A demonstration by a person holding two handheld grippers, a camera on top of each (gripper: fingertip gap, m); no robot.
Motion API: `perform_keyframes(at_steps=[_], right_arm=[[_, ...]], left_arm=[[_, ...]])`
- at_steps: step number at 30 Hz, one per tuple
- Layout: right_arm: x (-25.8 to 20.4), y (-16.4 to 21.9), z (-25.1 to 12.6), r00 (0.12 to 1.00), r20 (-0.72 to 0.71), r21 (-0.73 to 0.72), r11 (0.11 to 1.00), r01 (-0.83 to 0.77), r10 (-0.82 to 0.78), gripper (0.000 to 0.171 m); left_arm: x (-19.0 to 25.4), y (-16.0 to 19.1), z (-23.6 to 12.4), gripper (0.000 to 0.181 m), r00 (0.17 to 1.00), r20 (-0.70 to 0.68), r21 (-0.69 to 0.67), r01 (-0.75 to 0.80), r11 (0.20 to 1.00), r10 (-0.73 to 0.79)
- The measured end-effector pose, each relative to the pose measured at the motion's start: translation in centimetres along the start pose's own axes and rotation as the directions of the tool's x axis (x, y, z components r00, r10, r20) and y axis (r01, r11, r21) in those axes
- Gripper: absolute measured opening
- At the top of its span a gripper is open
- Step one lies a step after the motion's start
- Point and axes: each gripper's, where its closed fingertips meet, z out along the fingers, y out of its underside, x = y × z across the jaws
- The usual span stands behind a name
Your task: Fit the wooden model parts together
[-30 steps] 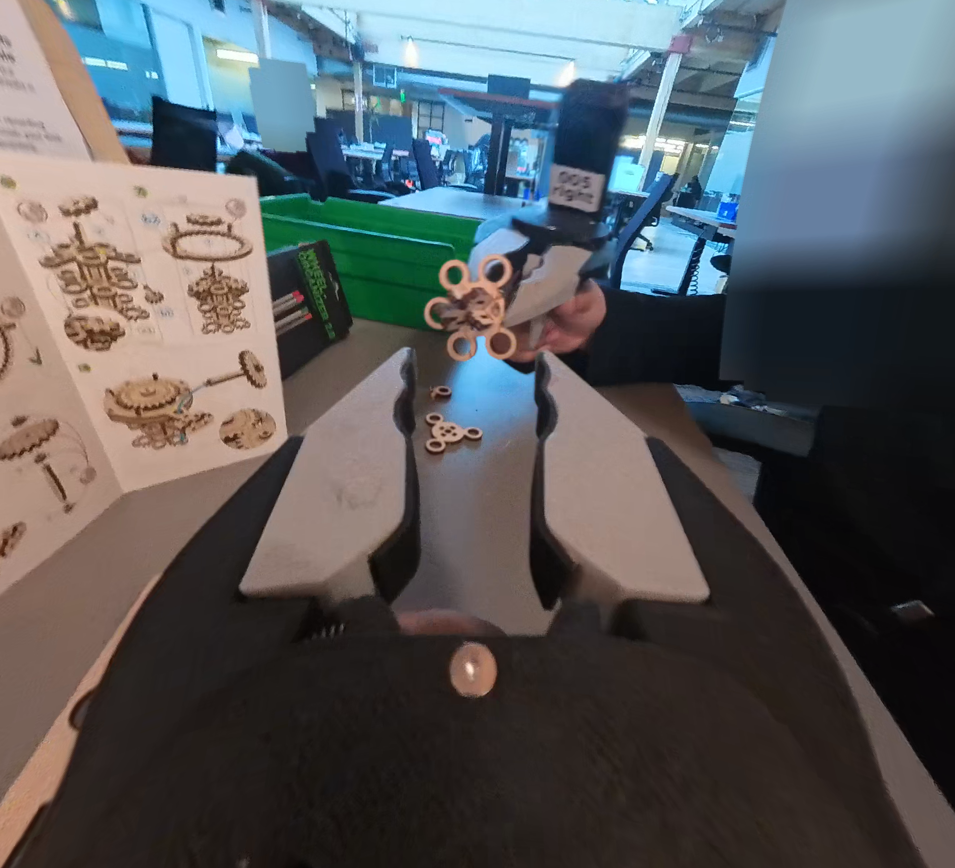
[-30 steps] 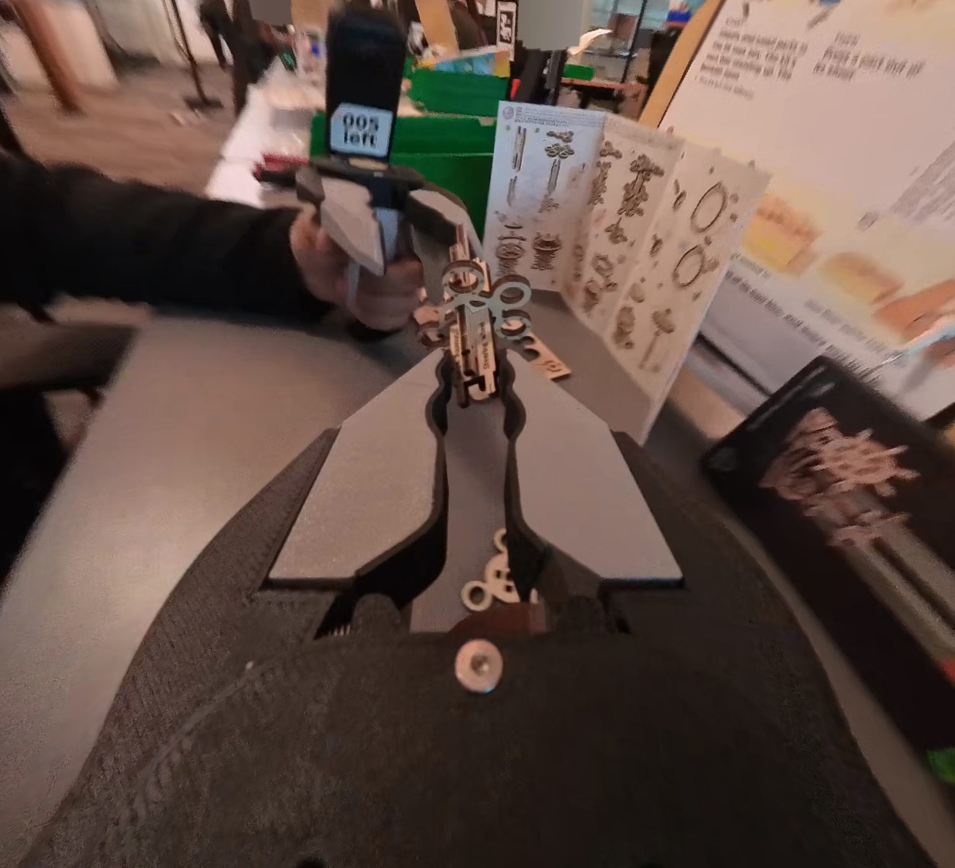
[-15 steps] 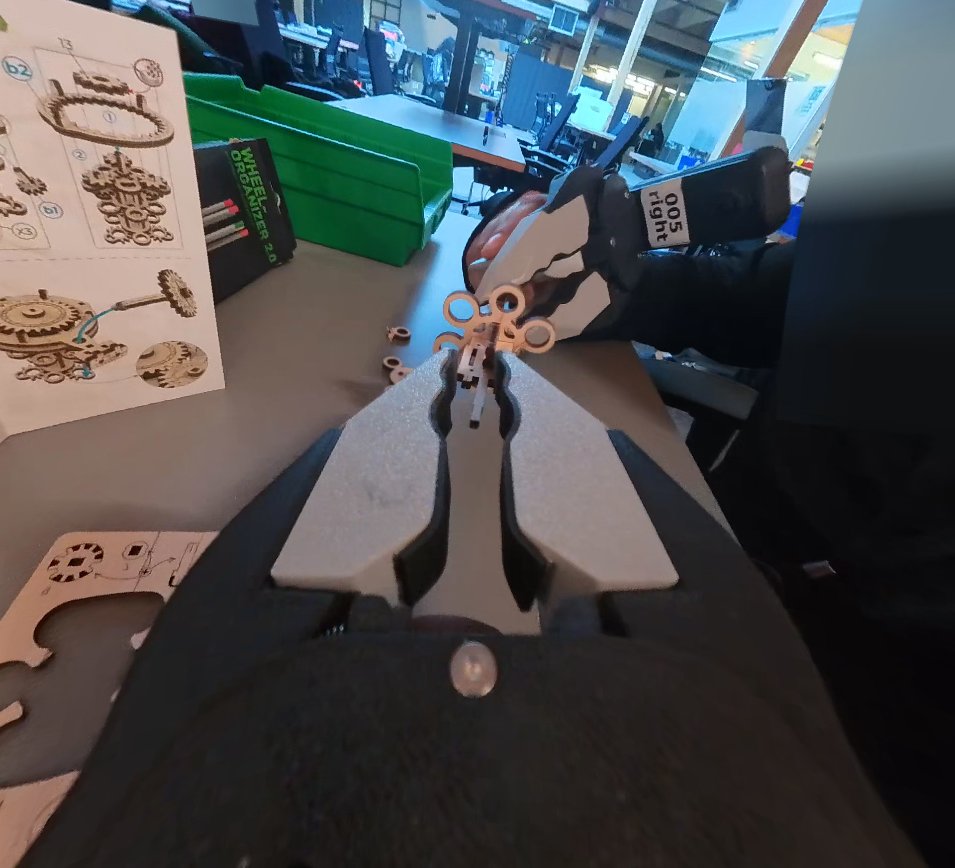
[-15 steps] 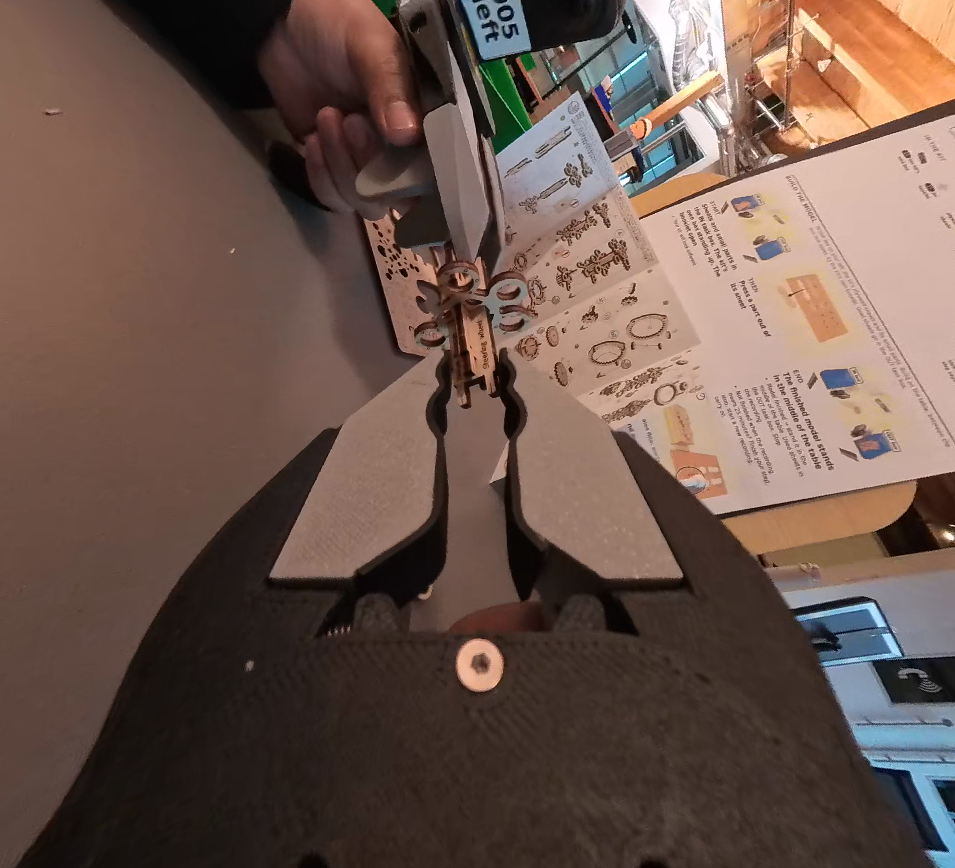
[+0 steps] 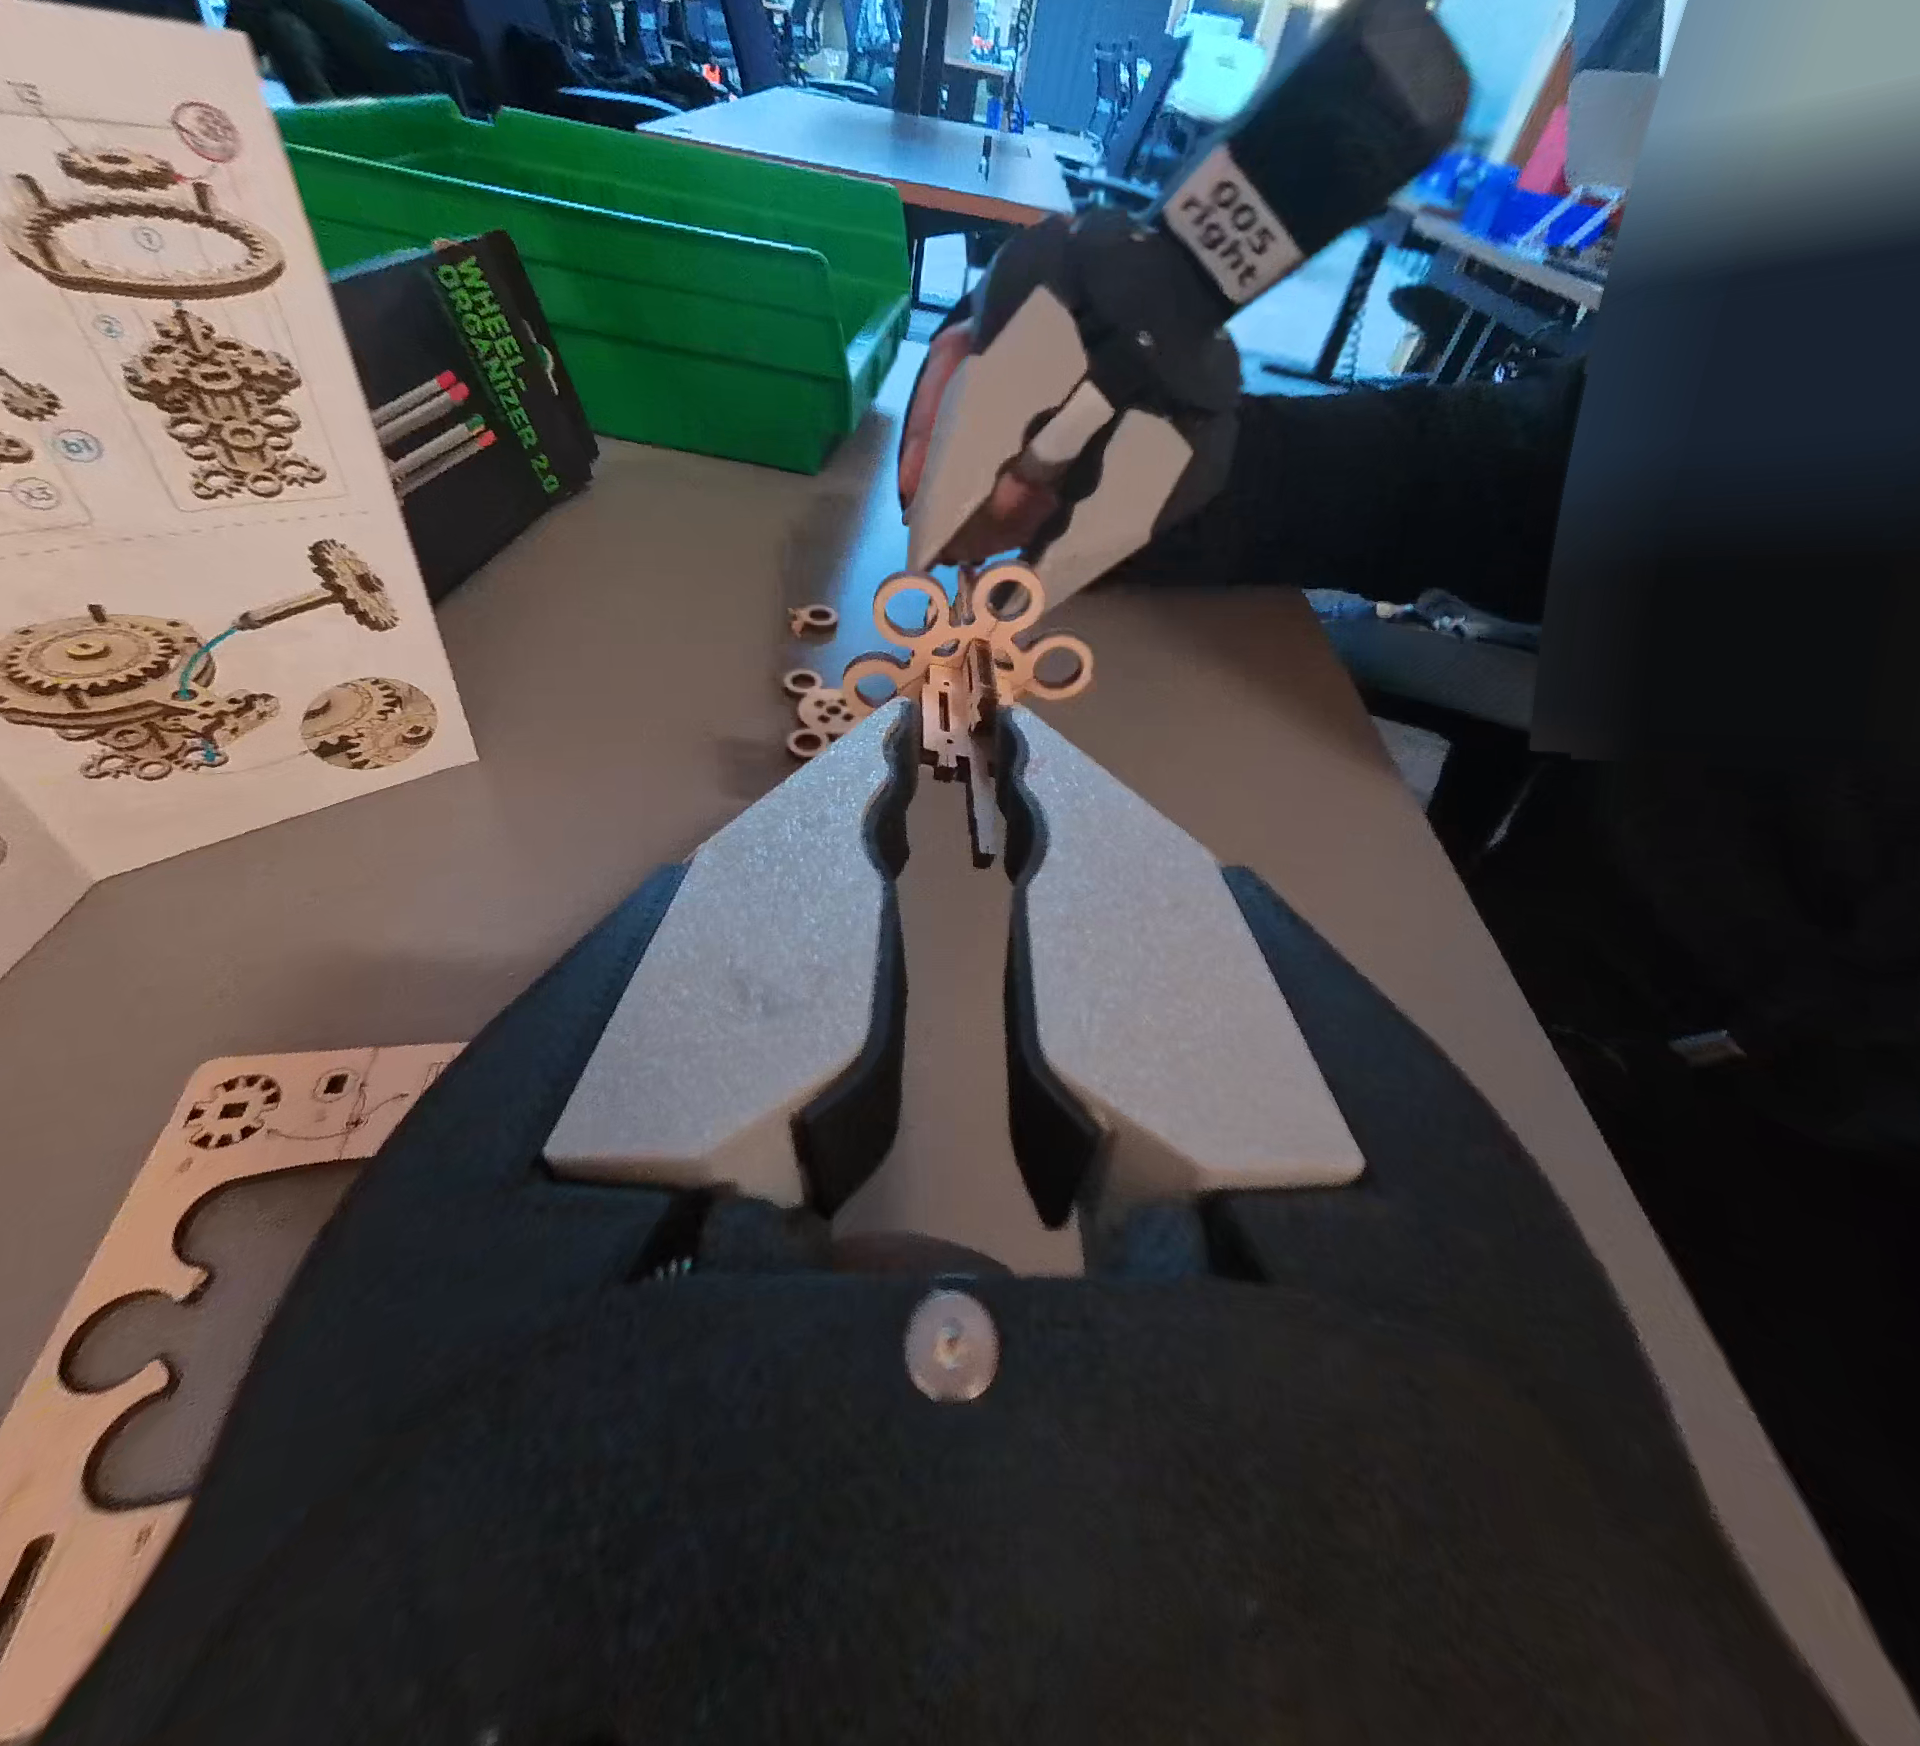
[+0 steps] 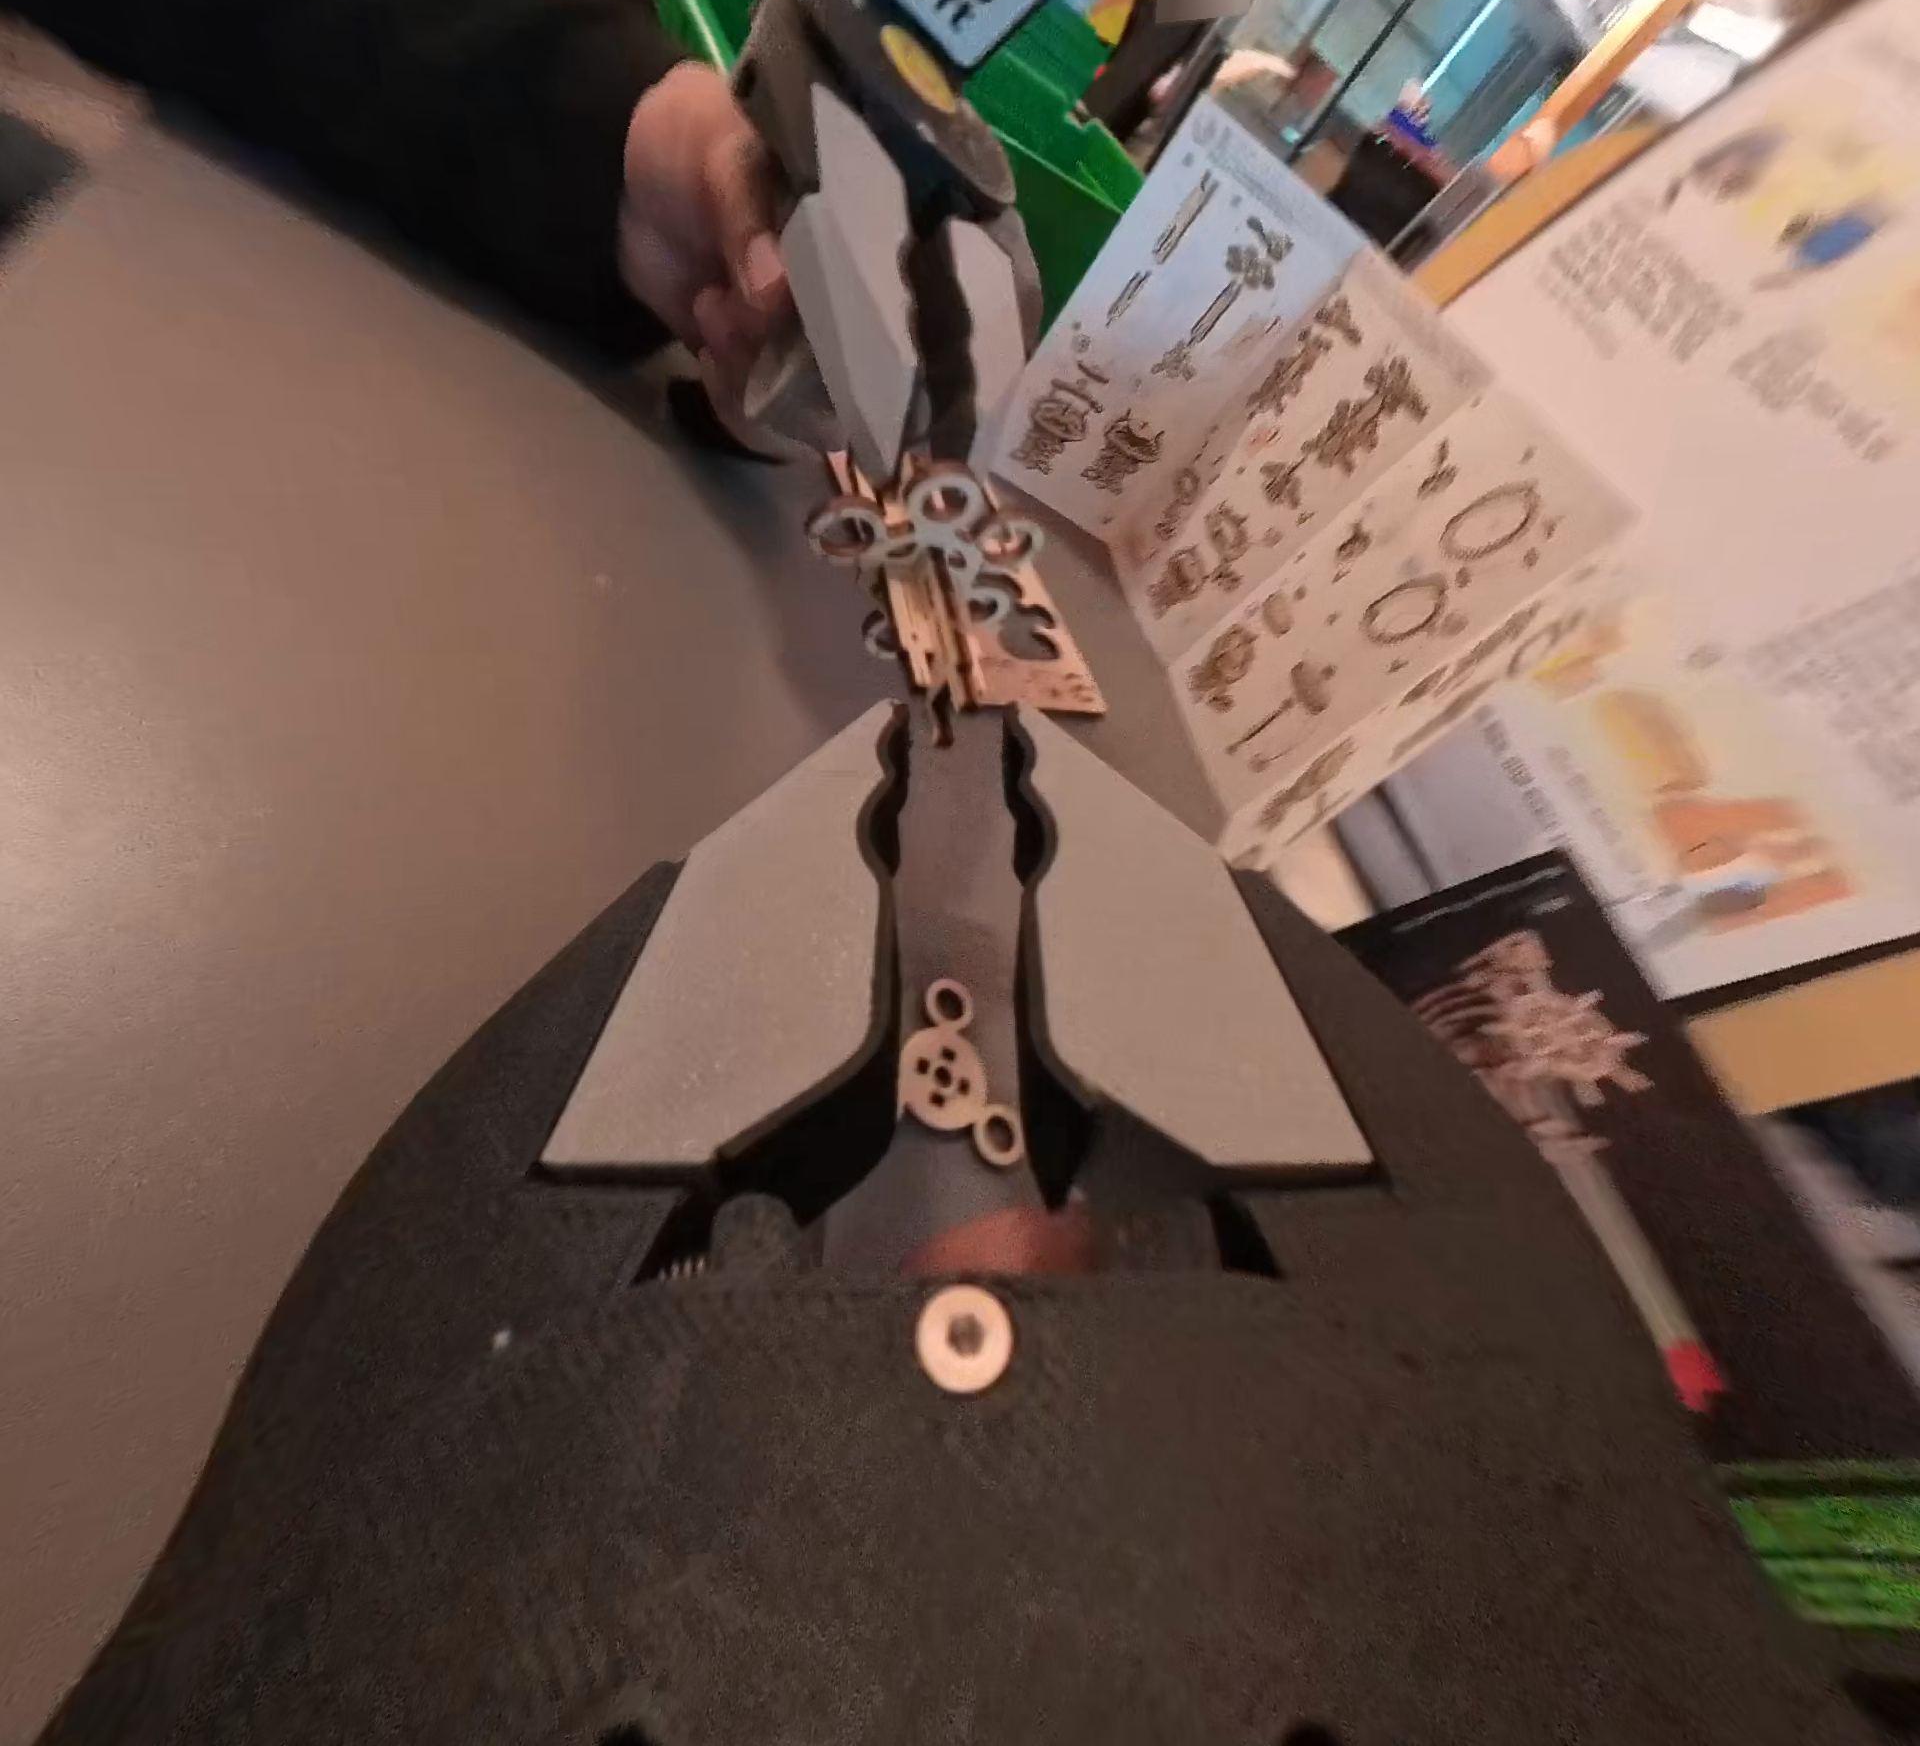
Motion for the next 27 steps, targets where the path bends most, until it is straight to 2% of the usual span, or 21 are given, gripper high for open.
perform_keyframes(at_steps=[4, 9, 17, 23, 27], right_arm=[[0.3, 0.9, -0.7, 0.931, 0.158, 0.005, 0.943, -0.333, 0.328, 0.03], [0.2, -0.6, -0.7, 0.858, 0.256, 0.082, 0.875, -0.478, 0.445, 0.013], [-0.2, -1.2, -0.6, 0.887, 0.239, 0.093, 0.9, -0.426, 0.395, 0.011], [0.3, -1.5, -0.6, 0.872, 0.232, 0.111, 0.879, -0.463, 0.43, 0.011], [-0.2, -0.9, -0.3, 0.867, 0.238, 0.079, 0.881, -0.466, 0.438, 0.011]], left_arm=[[-0.1, -0.8, -0.4, 0.011, 0.997, -0.022, 0.06, 0.07, 0.996, -0.069], [0.3, -0.6, 0.0, 0.011, 0.997, -0.04, 0.054, 0.065, 0.996, -0.063], [0.8, -0.8, 0.7, 0.011, 0.998, -0.046, 0.081, 0.037, 0.996, -0.033], [0.5, -1.2, 0.8, 0.011, 0.996, -0.038, 0.114, 0.086, 0.99, -0.082], [0.3, -1.3, 0.8, 0.01, 0.998, -0.007, 0.116, 0.062, 0.991, -0.062]])
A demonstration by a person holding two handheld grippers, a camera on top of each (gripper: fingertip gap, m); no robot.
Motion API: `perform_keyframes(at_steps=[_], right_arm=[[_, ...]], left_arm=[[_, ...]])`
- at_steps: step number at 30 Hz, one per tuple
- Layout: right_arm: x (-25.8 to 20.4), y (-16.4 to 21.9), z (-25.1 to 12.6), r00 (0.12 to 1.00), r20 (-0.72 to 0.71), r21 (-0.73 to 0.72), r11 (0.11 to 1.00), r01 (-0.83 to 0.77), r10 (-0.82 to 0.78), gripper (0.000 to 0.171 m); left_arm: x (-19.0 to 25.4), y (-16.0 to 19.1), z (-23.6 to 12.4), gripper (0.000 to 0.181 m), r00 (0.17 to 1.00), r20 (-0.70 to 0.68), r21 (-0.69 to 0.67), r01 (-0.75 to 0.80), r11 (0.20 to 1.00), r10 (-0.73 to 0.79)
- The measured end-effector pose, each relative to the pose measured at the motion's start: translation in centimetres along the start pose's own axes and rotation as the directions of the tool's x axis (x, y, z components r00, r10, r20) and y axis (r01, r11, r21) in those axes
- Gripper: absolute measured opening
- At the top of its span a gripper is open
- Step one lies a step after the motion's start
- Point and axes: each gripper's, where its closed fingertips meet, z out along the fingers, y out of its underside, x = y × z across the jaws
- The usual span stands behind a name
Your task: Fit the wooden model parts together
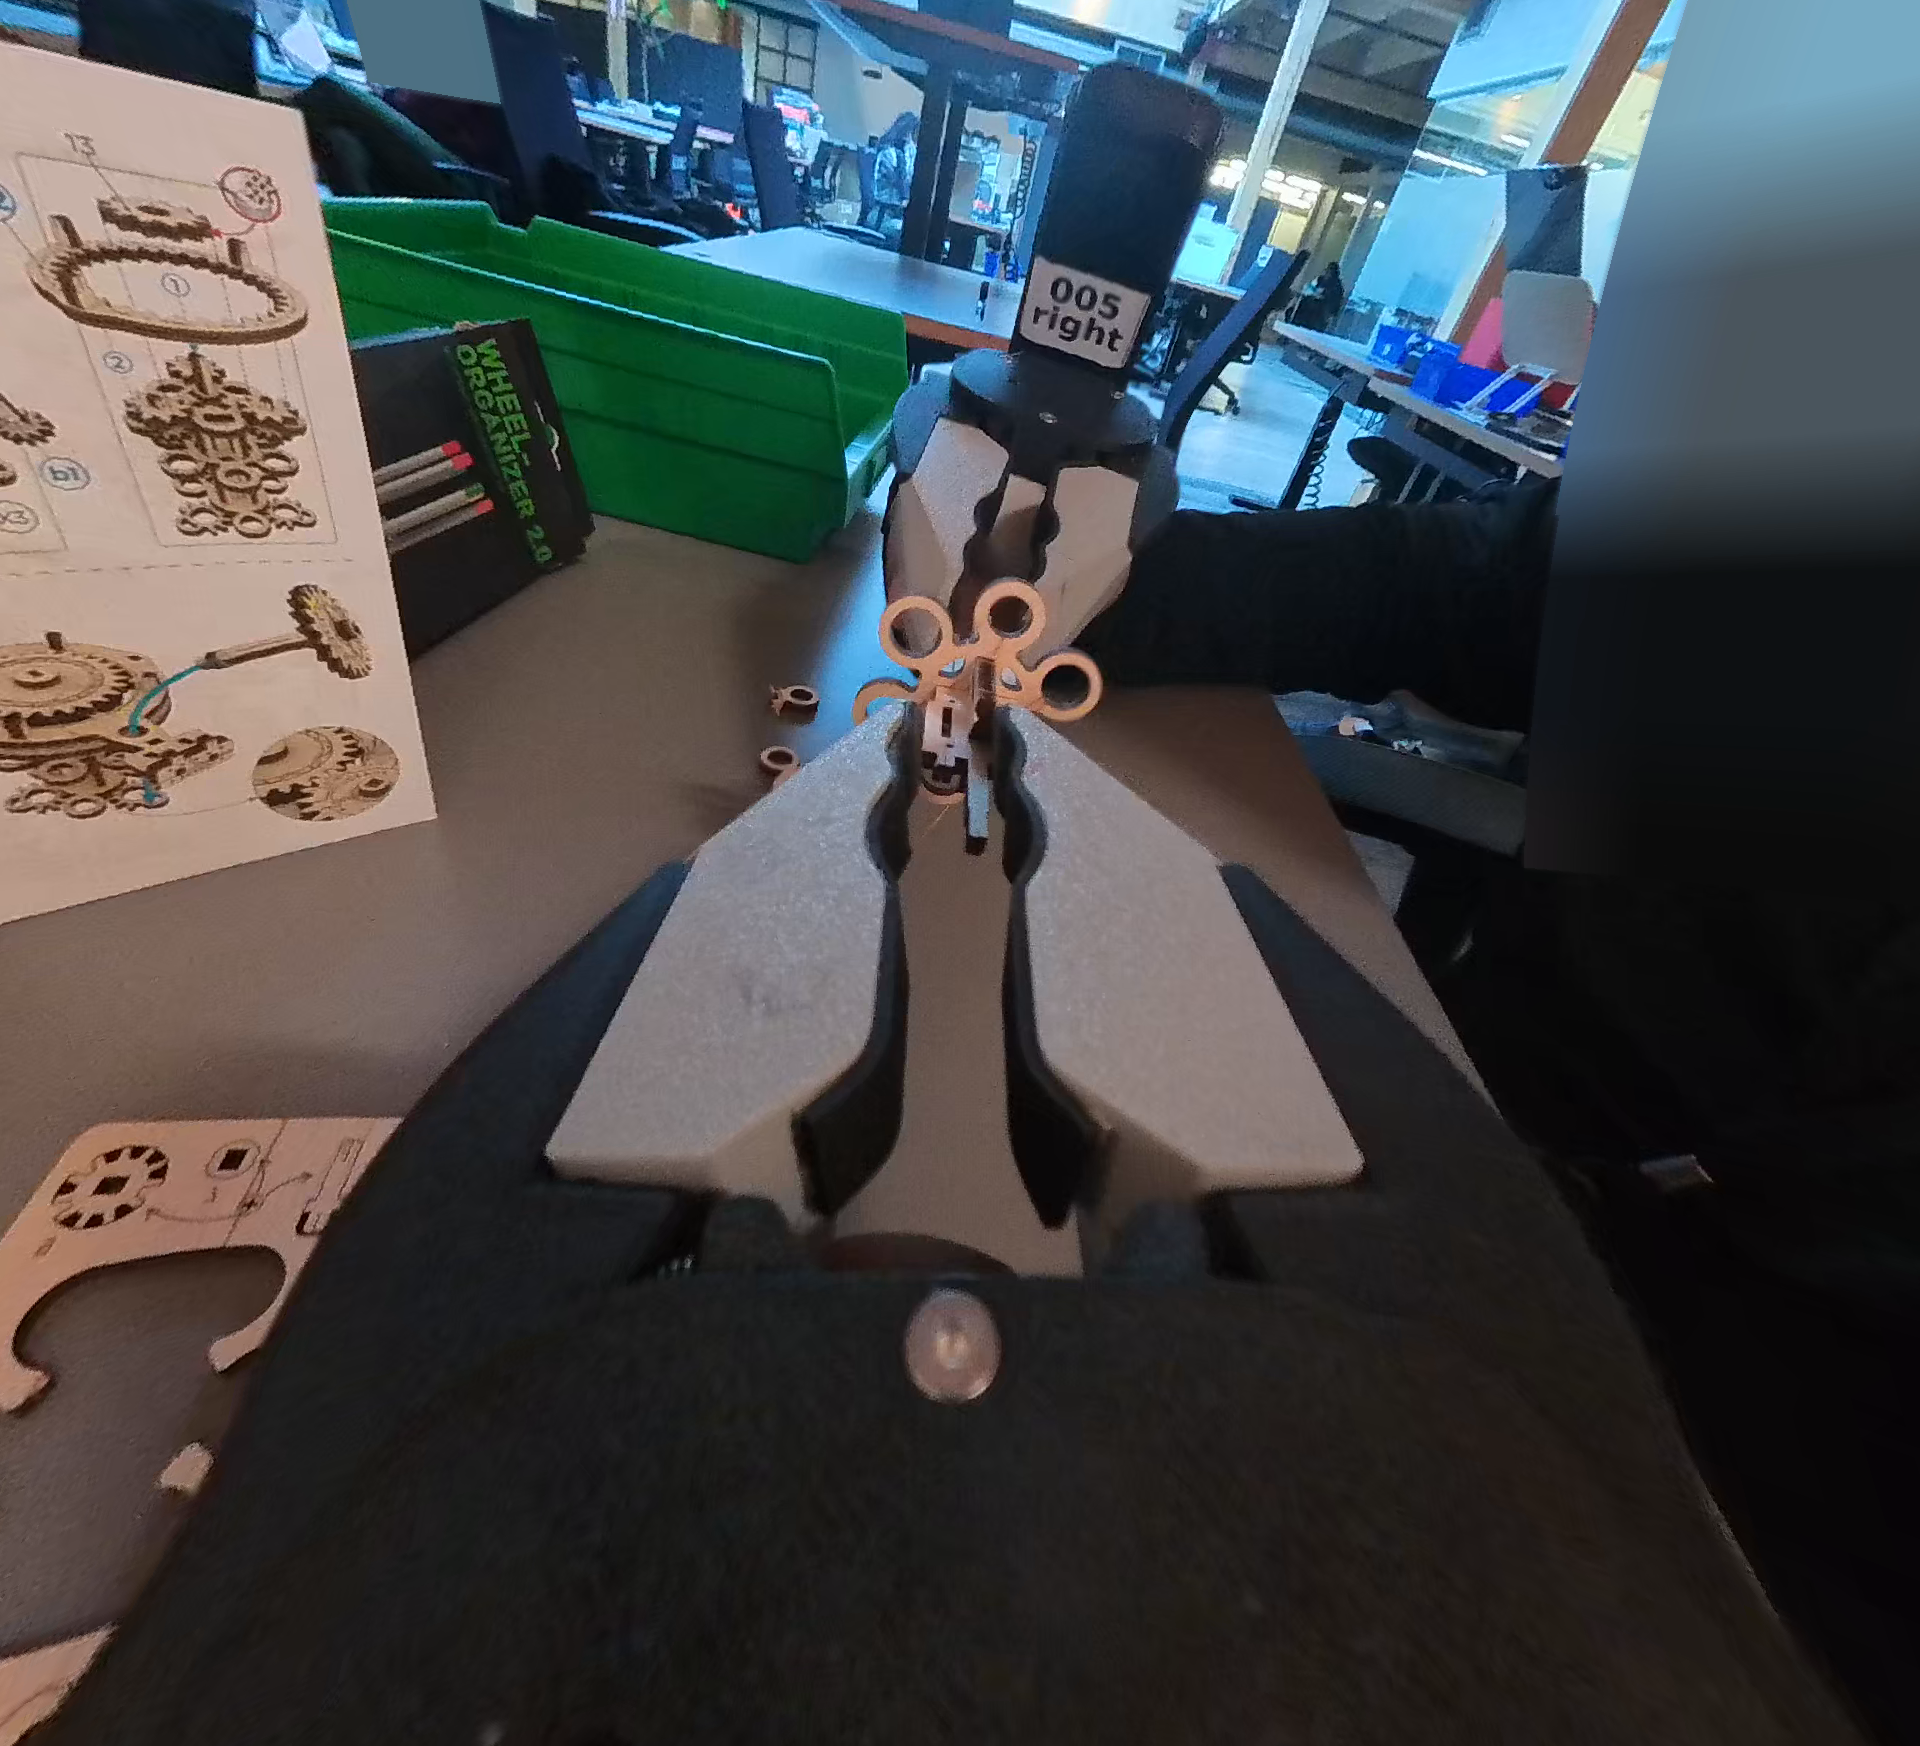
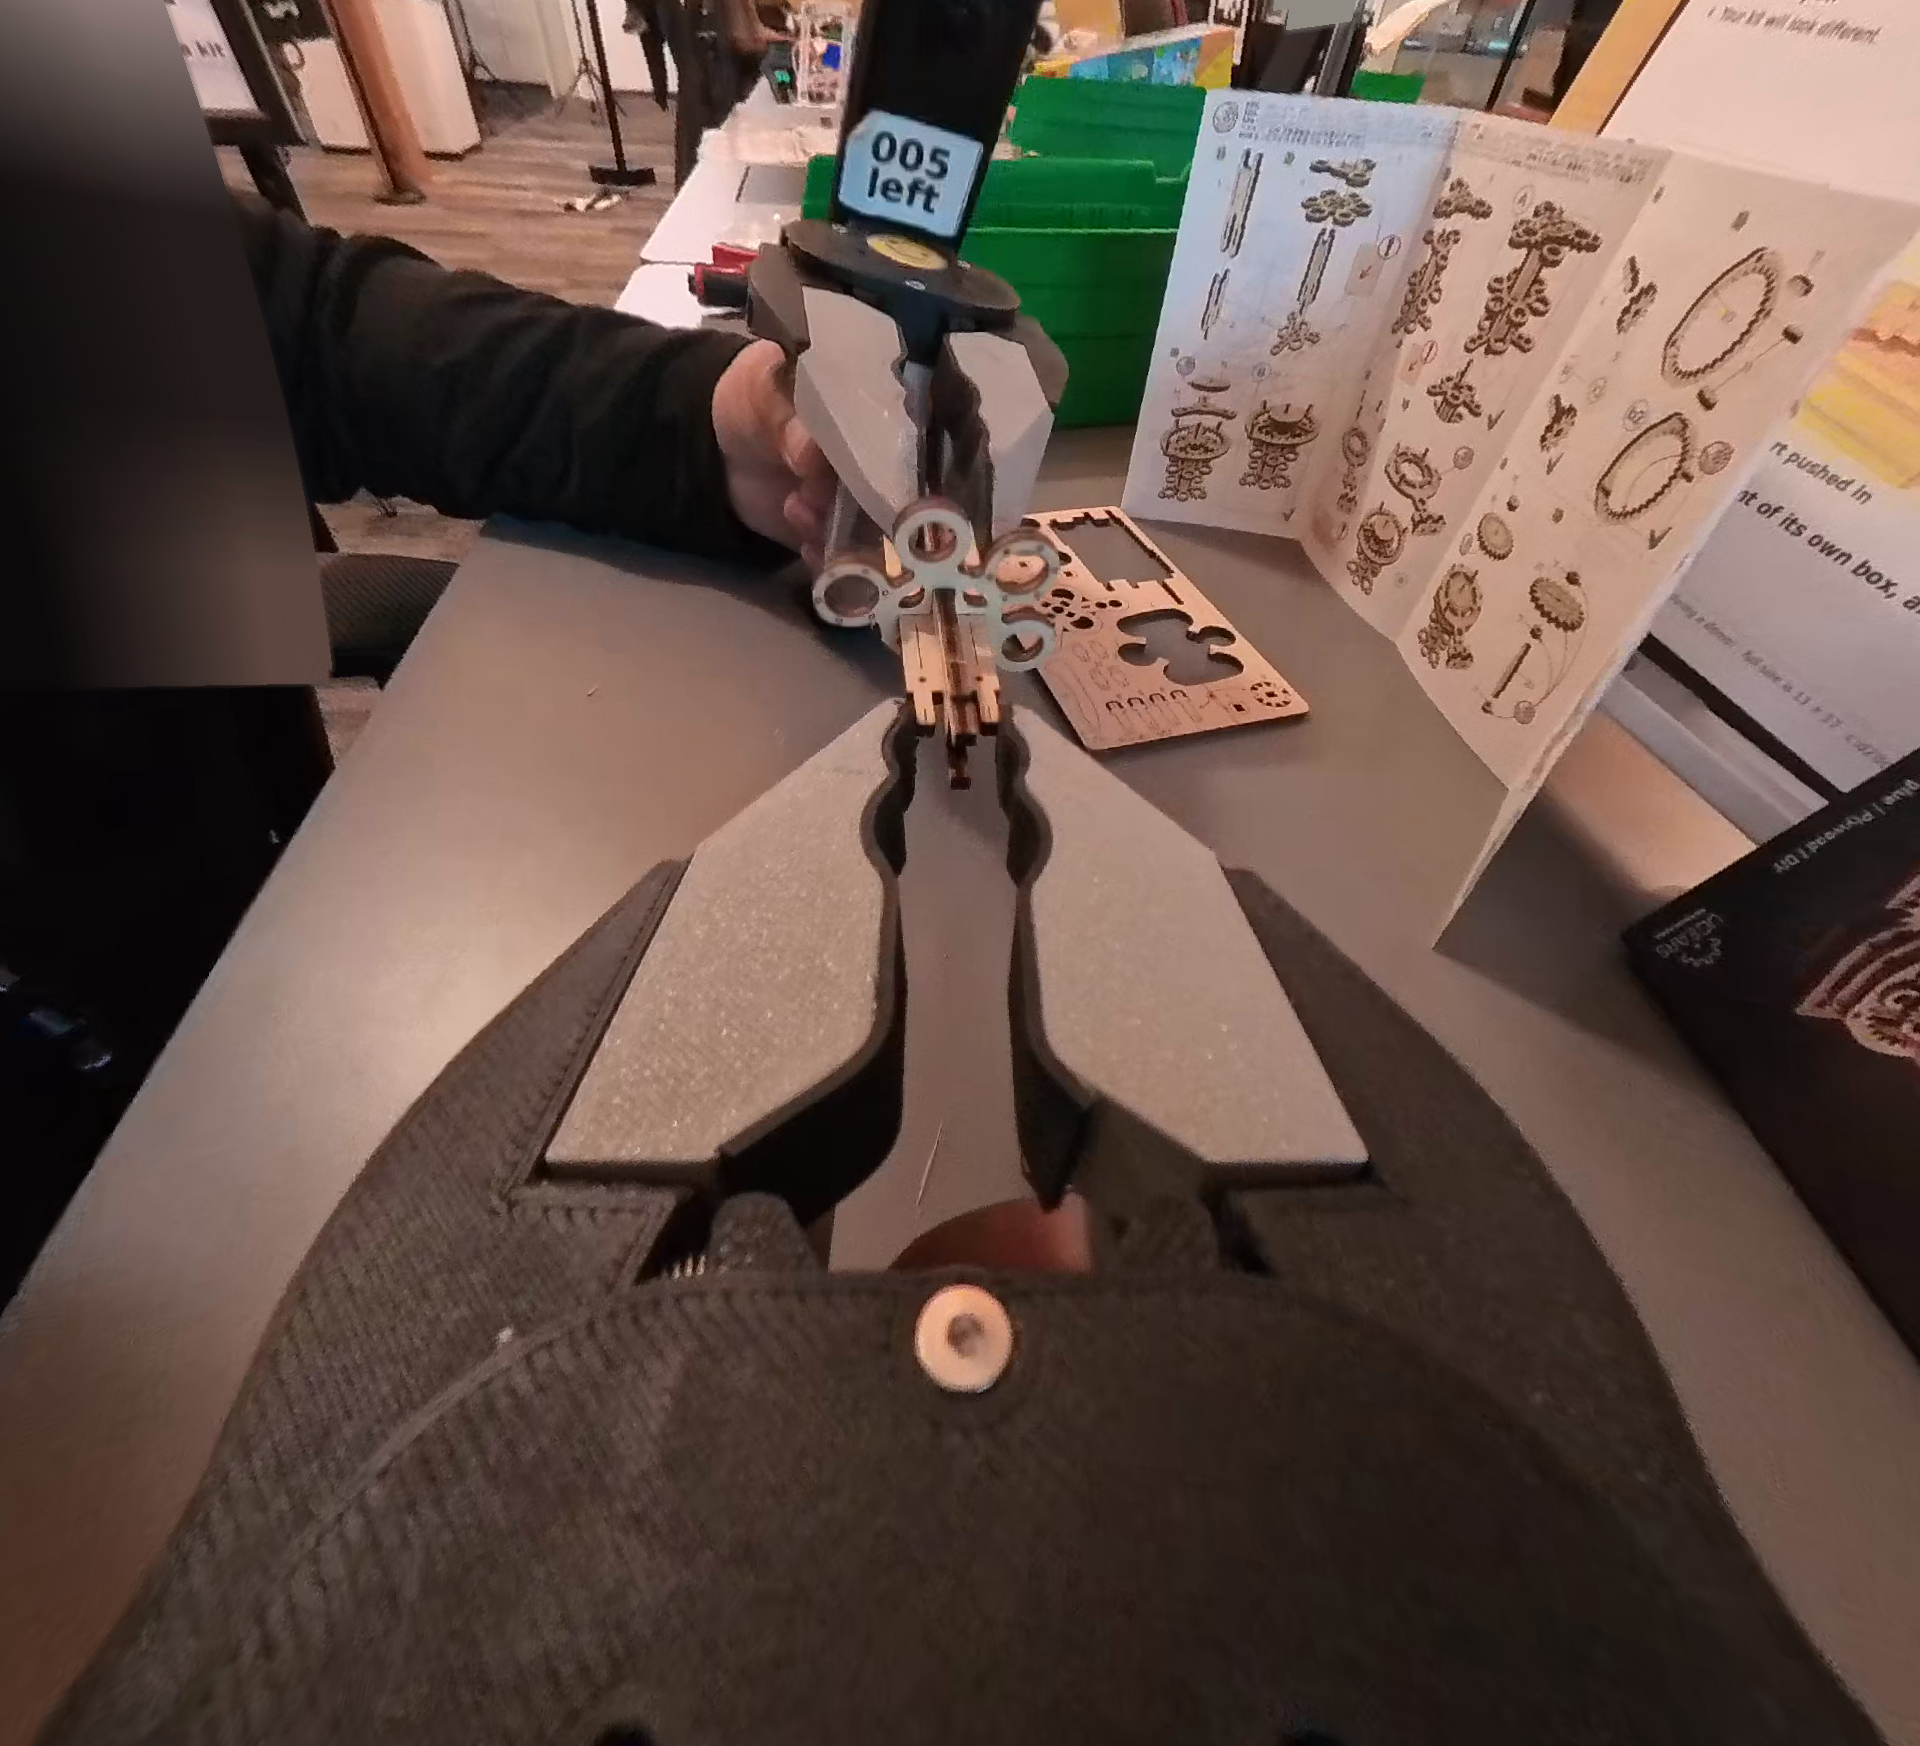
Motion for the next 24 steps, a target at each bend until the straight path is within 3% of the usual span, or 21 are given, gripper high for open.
perform_keyframes(at_steps=[6, 17, 24], right_arm=[[0.2, -0.6, 0.0, 1.0, 0.015, 0.028, 1.0, -0.013, 0.012, 0.011], [1.8, 0.3, -0.6, 0.979, 0.019, 0.0, 0.979, -0.203, 0.203, 0.012], [0.9, 0.0, -0.1, 0.983, 0.041, 0.0, 0.984, -0.179, 0.179, 0.011]], left_arm=[[0.0, 0.1, -0.4, 0.011, 0.999, -0.031, -0.044, 0.03, 0.999, -0.032], [-1.5, 0.4, -2.0, 0.025, 0.995, 0.071, -0.102, -0.063, 0.993, 0.07], [-1.2, 3.2, -0.2, 0.018, 0.973, 0.085, -0.261, -0.187, 0.947, 0.216]])
